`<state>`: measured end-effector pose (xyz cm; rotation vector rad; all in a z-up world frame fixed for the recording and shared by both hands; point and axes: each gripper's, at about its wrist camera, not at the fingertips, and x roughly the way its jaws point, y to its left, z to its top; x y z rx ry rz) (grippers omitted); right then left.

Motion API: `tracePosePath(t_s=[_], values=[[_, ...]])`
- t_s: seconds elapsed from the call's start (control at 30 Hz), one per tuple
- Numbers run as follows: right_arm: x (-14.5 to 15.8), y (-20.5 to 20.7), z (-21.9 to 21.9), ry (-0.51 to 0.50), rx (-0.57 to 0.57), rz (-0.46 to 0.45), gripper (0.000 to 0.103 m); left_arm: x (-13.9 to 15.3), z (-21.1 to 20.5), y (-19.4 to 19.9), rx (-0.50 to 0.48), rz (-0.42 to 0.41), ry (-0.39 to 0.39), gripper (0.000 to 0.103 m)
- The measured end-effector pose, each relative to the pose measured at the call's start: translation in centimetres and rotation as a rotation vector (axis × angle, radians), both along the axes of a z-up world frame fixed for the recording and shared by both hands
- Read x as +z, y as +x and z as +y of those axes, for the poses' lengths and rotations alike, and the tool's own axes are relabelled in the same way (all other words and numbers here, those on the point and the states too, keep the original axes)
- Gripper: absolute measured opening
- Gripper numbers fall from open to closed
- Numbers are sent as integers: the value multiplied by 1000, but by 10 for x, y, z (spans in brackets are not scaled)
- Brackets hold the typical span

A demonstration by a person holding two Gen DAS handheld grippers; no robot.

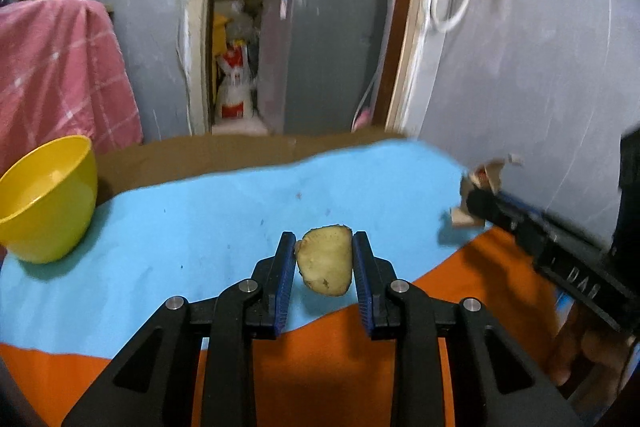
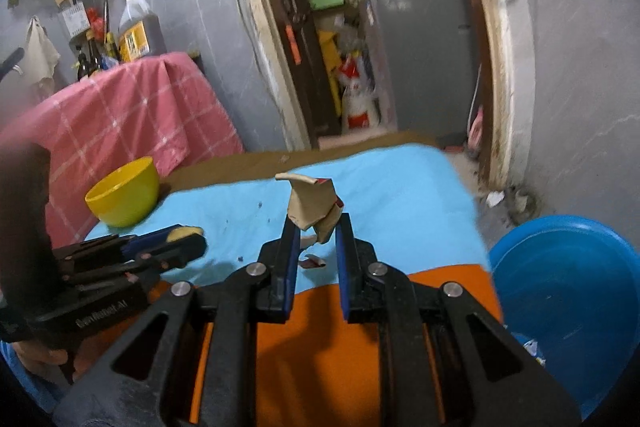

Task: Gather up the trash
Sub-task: 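Carry the potato piece and shell over the blue bucket and open both tools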

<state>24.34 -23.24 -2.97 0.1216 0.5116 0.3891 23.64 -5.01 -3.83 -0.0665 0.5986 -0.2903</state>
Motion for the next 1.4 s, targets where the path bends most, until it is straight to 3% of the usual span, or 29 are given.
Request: tracePosePath(t_s=[0.43, 0.6, 0.77, 0.97, 1.4], values=[[44, -71, -47, -27, -211, -324, 53, 59, -29, -28, -1, -224, -177, 24], [52, -88, -73, -42, -325, -371, 53, 76, -58, -32, -40, -245, -221, 24], [51, -97, -100, -62, -434, -359, 53, 81, -95, -27, -102, -246, -221, 24], [41, -95, -136, -43, -524, -279, 53, 76, -143, -20, -176, -204, -189, 24], [10, -79, -178, 5, -597, -65, 56, 33, -207, 8, -252, 15, -63, 24]])
